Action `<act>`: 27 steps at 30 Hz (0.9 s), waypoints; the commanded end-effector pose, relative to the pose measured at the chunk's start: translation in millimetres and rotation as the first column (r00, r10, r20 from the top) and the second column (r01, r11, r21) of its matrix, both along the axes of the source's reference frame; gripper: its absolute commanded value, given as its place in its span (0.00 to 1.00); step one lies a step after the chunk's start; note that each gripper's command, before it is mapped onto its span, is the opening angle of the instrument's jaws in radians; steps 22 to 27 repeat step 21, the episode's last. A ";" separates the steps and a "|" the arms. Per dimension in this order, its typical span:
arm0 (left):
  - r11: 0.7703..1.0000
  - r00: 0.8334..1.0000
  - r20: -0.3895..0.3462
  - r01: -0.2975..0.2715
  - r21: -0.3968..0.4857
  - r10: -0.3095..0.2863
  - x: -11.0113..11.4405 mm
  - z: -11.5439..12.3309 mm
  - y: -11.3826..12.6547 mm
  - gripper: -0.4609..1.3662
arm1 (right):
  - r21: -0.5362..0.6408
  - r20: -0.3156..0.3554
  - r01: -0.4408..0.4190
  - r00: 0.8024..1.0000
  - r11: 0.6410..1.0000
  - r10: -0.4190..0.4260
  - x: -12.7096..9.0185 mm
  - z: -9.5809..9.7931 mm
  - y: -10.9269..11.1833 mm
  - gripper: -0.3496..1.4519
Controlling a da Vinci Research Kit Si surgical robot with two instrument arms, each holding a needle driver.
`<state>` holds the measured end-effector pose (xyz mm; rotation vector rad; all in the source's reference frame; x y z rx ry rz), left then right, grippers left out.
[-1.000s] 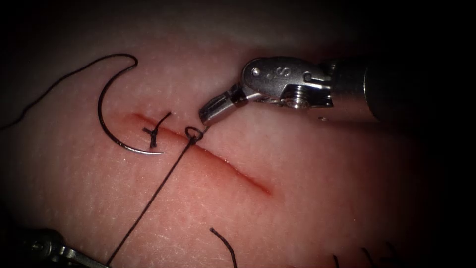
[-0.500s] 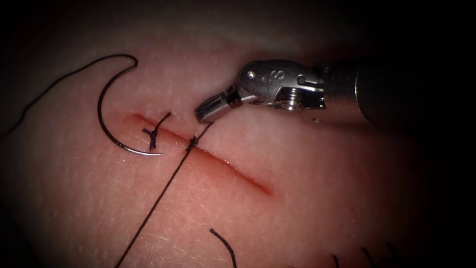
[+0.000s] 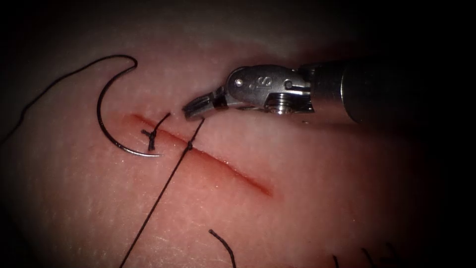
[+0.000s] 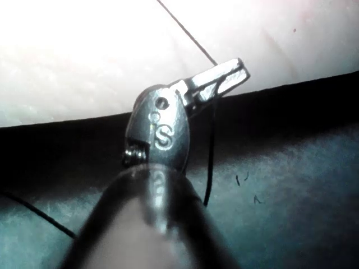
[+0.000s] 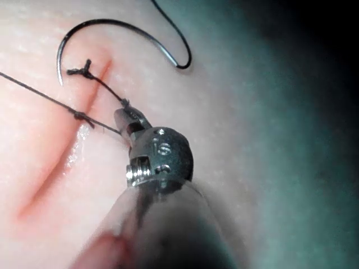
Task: Wound Closure
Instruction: Pull the right gripper up and the left gripper down to tighten the suture
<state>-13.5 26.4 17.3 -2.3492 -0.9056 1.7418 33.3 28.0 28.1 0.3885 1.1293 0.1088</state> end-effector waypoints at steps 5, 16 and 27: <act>1.000 1.000 0.003 -0.010 -0.002 0.010 0.2 0.1 0.1 0.06 | -0.043 0.005 -0.020 1.000 0.999 0.021 -0.5 -0.5 0.1 0.00; 1.000 1.000 0.001 -0.007 0.000 0.007 0.0 0.0 0.3 0.06 | -0.050 0.001 -0.027 1.000 0.998 0.027 -0.6 -0.5 0.2 0.00; 1.000 1.000 0.000 -0.006 0.001 0.006 0.0 -0.1 0.5 0.06 | -0.048 -0.006 -0.025 1.000 0.999 0.025 -0.6 -0.6 0.1 0.00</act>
